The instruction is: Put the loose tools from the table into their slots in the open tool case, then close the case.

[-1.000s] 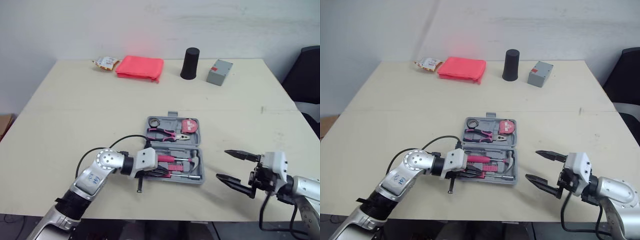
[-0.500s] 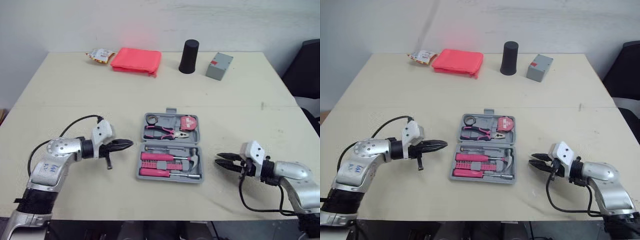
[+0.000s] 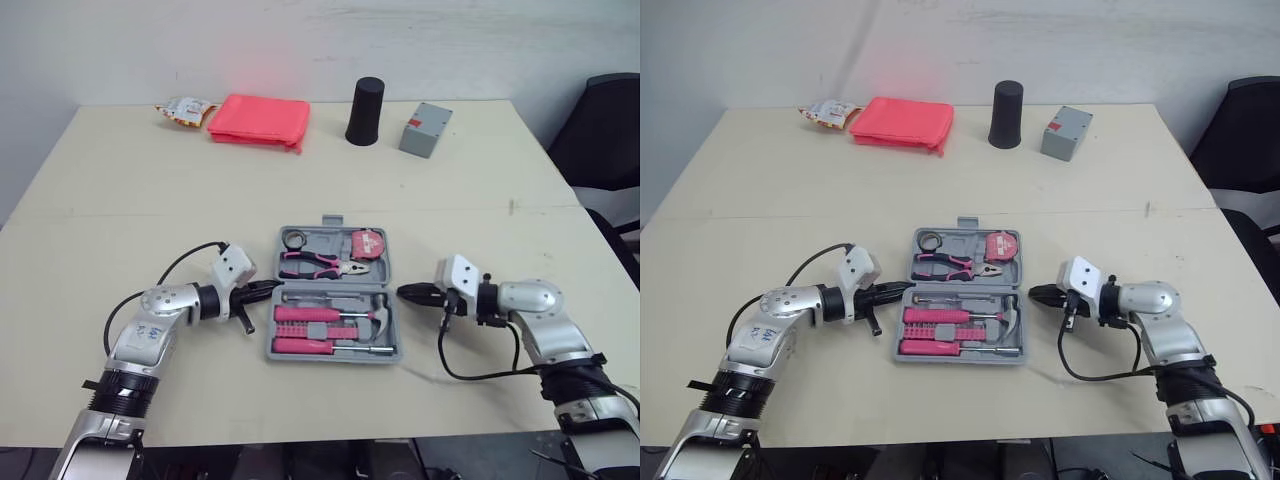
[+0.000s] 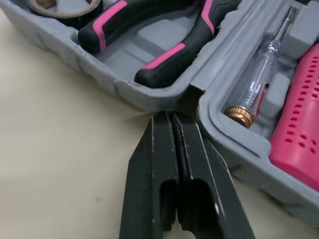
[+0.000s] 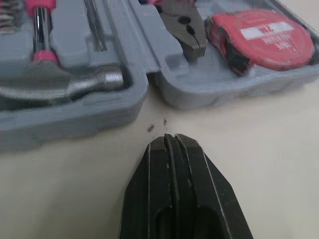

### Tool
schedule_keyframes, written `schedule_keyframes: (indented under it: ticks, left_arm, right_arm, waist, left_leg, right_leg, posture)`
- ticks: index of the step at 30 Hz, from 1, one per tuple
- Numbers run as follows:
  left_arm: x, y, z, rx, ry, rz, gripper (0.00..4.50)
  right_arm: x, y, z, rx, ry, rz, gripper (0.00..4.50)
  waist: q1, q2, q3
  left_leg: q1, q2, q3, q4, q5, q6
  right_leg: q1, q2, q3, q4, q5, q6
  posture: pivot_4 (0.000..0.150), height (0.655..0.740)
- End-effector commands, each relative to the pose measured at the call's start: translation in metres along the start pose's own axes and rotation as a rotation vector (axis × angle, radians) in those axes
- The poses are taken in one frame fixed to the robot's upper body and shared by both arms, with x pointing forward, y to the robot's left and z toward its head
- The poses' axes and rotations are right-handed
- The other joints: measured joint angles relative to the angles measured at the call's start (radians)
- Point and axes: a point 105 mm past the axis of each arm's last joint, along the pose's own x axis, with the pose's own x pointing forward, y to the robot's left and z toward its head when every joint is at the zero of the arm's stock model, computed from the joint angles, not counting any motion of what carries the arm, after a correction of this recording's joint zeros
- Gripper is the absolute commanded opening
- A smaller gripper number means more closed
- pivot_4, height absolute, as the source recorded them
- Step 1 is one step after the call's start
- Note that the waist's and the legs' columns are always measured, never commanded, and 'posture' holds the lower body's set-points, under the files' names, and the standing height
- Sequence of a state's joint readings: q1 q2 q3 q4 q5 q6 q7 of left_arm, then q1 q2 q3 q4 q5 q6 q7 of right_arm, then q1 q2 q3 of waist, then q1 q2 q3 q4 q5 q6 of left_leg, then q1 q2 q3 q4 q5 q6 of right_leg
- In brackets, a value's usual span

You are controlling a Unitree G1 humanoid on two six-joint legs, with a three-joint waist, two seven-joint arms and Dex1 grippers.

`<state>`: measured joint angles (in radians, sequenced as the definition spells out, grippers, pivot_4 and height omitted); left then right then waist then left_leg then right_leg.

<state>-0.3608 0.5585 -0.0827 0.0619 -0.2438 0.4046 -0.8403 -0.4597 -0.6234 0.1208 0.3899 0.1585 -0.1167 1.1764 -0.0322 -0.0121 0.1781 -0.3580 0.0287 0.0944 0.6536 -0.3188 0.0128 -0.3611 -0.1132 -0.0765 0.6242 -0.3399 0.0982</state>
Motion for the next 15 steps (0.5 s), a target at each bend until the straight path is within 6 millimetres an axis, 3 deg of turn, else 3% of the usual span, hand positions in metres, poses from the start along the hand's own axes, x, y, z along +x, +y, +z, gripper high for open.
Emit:
schedule_keyframes:
  ticks: [1,9,15]
  left_arm:
    - [-0.008,-0.007,0.006,-0.003,0.002,-0.026,0.00]
    - [-0.036,0.009,-0.005,-0.029,0.044,0.119,0.00]
    - [-0.060,0.010,-0.020,-0.060,0.079,0.156,0.00]
  right_arm:
    - [0.018,0.010,0.016,-0.023,-0.026,0.087,0.08]
    - [0.043,0.009,0.040,-0.038,-0.053,0.131,0.08]
    - [0.036,0.005,0.029,-0.070,0.017,0.124,0.08]
  waist:
    - [0.002,0.000,0.000]
    - [-0.006,0.001,0.000]
    - [-0.004,0.001,0.000]
  left_leg:
    - [0.000,0.000,0.000,0.000,0.000,0.000]
    - [-0.001,0.000,0.000,-0.002,0.000,-0.001]
    - [-0.004,0.000,0.000,-0.002,0.000,-0.001]
  right_leg:
    - [0.000,0.000,0.000,0.000,0.000,0.000]
    - [-0.002,0.000,0.000,0.000,0.000,0.000]
    - [-0.007,-0.001,0.001,0.001,0.000,0.000]
  posture:
    - [0.150,0.7400]
    - [0.150,0.7400]
    - [0.150,0.7400]
